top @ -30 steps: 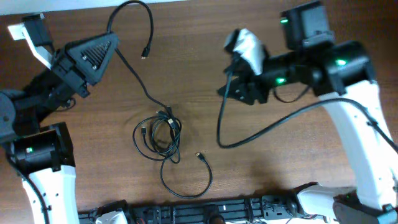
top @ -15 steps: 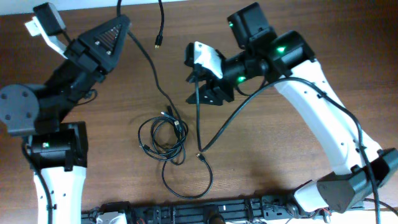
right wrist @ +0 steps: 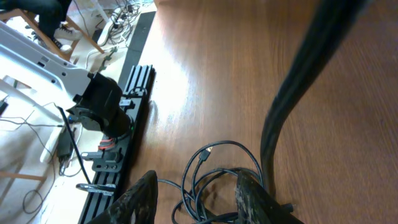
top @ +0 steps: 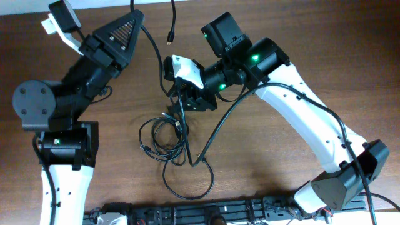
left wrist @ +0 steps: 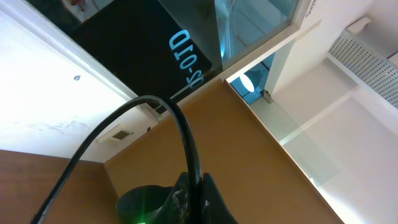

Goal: Untangle cables

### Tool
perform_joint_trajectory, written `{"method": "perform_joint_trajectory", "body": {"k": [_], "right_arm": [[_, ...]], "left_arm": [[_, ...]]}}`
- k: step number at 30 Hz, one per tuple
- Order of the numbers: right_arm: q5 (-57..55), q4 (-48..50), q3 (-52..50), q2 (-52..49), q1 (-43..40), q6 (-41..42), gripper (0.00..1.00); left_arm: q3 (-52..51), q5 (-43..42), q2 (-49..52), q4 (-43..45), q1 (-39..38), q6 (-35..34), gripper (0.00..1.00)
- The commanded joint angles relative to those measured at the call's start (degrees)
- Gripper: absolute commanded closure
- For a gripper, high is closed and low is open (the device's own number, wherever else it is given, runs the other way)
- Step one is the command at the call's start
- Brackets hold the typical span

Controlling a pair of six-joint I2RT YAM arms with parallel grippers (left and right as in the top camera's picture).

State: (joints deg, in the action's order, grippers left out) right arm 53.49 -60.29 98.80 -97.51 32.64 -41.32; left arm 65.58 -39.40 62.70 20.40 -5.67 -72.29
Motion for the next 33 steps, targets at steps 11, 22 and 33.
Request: {"method": "perform_joint_trajectory", "body": {"k": [11, 22, 33], "right_arm": [[1.6, 4.1, 0.7, -5.3, 1.0, -0.5, 0.55], [1.4, 6.6, 0.7, -7.3, 2.8, -0.4, 0.56], [-8.1, 16.3, 0.7, -8.0, 2.2, 7.8, 0.51]], "left_arm": [[0.9, 0.6, 0.0, 0.3, -0.3, -0.6, 1.00], [0.9, 0.8, 0.0, 0.4, -0.3, -0.6, 1.00], [0.9, -0.2, 0.0, 0.4, -0.3, -0.6, 1.00]]}}
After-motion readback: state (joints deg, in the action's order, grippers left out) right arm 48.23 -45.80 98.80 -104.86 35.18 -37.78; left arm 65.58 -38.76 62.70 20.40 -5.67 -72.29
